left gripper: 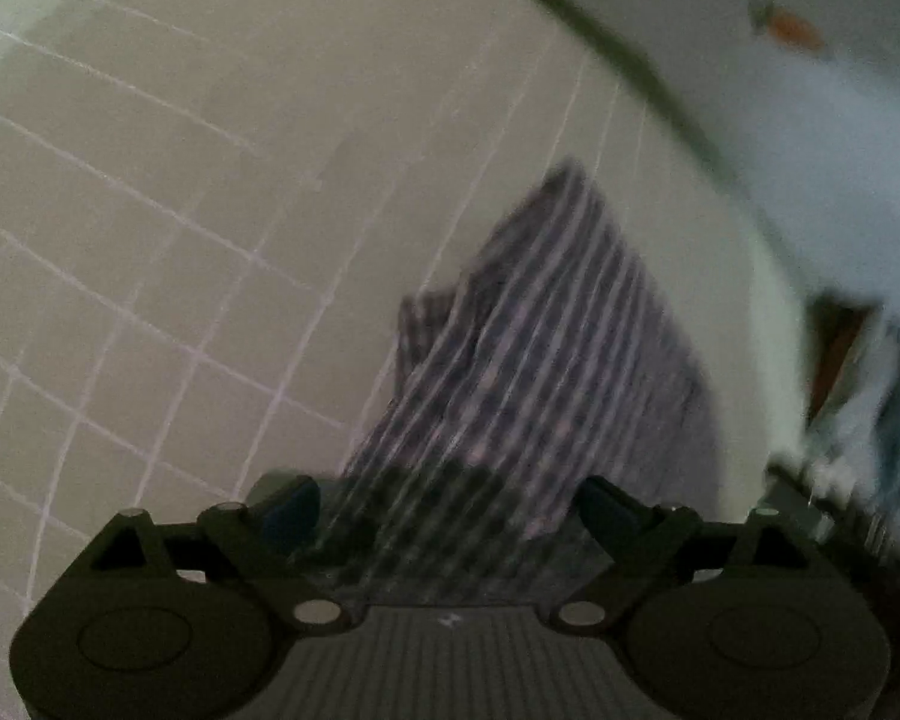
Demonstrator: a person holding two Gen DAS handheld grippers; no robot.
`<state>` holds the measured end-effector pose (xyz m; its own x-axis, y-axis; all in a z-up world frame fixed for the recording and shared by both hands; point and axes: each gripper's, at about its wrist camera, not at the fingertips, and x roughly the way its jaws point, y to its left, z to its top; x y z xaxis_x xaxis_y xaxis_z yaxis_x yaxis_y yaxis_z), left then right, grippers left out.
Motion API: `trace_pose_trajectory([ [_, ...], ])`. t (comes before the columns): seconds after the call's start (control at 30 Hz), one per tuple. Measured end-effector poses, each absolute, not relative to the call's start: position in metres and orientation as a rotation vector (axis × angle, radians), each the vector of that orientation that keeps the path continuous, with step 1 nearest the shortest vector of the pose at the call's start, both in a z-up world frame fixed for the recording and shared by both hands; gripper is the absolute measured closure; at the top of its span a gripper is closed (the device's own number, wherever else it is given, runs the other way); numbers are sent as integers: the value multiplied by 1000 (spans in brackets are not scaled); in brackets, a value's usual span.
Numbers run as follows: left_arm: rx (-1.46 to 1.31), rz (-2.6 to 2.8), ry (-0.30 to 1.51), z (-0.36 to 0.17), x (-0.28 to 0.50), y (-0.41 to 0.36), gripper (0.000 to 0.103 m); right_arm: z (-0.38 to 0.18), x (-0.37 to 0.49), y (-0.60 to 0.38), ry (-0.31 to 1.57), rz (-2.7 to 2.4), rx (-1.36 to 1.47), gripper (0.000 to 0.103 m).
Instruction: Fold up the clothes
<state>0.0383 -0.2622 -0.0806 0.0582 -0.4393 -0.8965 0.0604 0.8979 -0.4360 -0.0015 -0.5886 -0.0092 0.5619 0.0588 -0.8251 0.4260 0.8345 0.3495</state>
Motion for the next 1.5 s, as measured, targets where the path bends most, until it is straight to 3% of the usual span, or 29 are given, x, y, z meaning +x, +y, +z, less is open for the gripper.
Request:
trace_pose_trajectory([
  [0.13,-116,-448,1382,-81,43,-282,6,-19,24,-591,1004,-273,450,27],
  [0.23,-31,-483,1316,-76,42,-287,5,-24,1,-581,952,-286,569,22],
  [0.33,-31,-513,1312,-82,41,-288,1,-36,-38,-568,884,-277,732,17],
  [0.5,-77,-547,1331,-98,39,-288,0,-53,-61,-540,921,-310,657,14],
  [0.8,-123,-625,1271,-99,11,-284,2,-72,-60,-534,895,-290,804,5],
  [0.87,-159,-665,1258,-100,8,-282,10,-73,-55,-528,883,-268,811,2],
  [0.93,-219,-686,1267,-103,7,-280,38,-73,-49,-520,886,-238,792,2],
  [0.97,-277,-689,1296,-107,7,-277,49,-73,-44,-515,894,-210,778,11],
  [1.0,-344,-688,1334,-113,3,-278,65,-74,-41,-512,896,-161,798,33],
  [1.03,-378,-684,1353,-114,-1,-275,70,-78,-39,-510,904,-119,854,41],
  [1.07,-365,-688,1347,-111,-3,-277,71,-79,-39,-511,900,-106,891,59],
  [1.1,-339,-695,1334,-107,-5,-282,74,-80,-39,-511,894,-96,924,70],
  [1.2,-285,-767,1314,-88,-14,-298,76,-68,-46,-515,868,-94,942,78],
  [1.33,-287,-897,1273,-54,-31,-324,76,-32,-72,-541,787,-138,894,79],
  [1.5,-280,-1103,1174,-5,-44,-416,76,23,-116,-611,611,-234,872,79],
])
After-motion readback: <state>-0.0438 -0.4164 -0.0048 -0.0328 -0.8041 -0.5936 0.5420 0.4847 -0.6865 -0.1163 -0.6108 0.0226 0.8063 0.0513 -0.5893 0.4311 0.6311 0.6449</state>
